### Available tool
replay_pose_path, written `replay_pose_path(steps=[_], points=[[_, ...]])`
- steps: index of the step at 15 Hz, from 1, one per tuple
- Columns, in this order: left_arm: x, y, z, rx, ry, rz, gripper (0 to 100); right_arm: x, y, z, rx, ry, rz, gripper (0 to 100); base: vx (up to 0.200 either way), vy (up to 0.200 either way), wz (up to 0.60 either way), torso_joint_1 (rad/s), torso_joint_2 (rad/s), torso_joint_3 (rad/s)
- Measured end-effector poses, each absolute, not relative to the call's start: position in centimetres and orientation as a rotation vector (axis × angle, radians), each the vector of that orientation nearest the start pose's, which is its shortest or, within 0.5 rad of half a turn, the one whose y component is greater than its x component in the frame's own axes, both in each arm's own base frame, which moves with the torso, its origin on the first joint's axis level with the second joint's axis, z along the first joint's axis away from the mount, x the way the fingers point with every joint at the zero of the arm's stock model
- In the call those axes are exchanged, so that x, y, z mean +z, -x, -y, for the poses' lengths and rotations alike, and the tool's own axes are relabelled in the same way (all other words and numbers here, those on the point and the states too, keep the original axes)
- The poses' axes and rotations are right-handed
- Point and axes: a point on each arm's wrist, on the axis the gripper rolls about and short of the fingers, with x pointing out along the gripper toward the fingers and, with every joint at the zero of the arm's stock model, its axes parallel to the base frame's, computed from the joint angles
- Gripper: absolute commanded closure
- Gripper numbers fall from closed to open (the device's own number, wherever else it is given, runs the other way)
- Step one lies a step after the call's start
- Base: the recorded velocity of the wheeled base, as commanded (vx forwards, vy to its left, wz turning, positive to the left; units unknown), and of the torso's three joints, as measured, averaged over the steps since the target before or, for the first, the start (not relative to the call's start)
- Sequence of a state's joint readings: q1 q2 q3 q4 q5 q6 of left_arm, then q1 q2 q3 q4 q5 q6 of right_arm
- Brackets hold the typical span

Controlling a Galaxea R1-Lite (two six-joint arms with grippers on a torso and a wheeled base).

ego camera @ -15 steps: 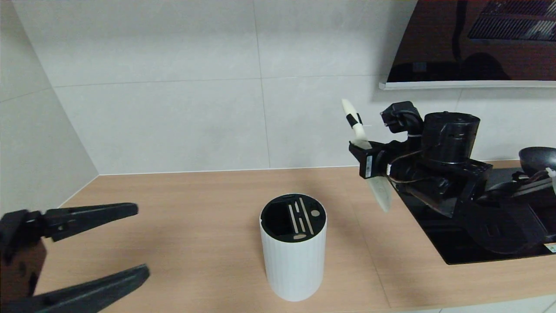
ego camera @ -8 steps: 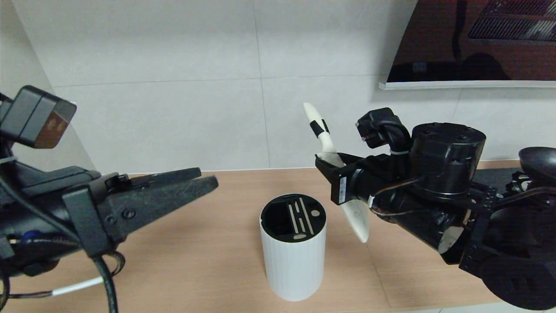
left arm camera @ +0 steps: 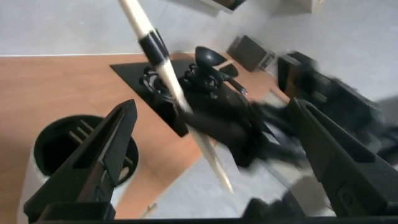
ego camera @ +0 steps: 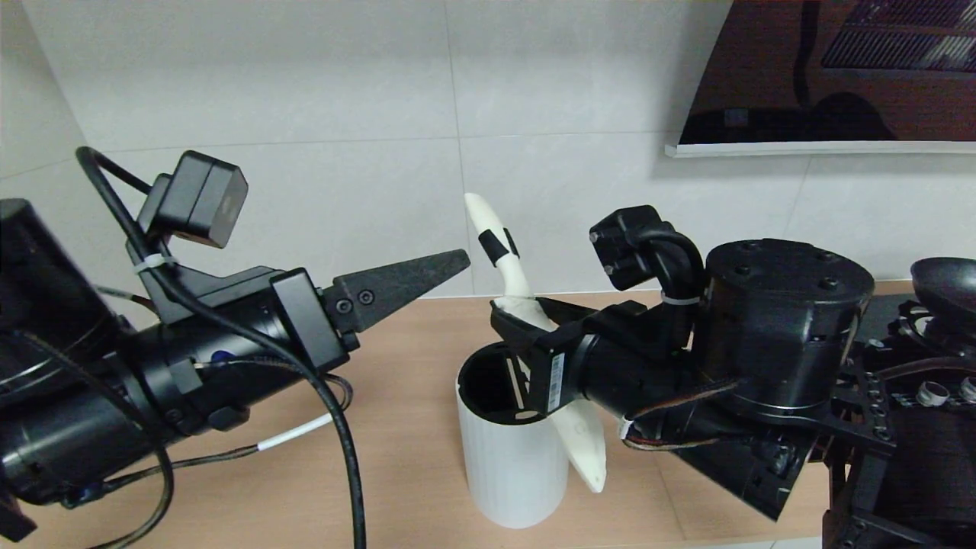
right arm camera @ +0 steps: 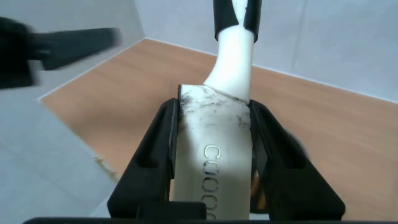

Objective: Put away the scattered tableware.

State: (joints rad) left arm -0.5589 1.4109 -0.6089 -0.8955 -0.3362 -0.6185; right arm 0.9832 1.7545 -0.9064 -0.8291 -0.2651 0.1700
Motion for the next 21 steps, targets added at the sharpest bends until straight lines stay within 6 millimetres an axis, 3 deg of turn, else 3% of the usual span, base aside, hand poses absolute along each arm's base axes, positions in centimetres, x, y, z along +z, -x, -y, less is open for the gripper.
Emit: replay_pose_path(steps=[11,21], points=[[21.1,-21.5,14.8,-0.804,0.601,-0.154,0,20.9,-16.6,-28.4,0.804,-0.176,-0.101,100,0.0,0.0,0.0,0.0,0.0,0.0],[20.5,-22.0,15.1,-0.795,0.598,-0.173,0,20.6,-15.7,-28.6,0.831,-0.169,-0.113,100,0.0,0.0,0.0,0.0,0.0,0.0]])
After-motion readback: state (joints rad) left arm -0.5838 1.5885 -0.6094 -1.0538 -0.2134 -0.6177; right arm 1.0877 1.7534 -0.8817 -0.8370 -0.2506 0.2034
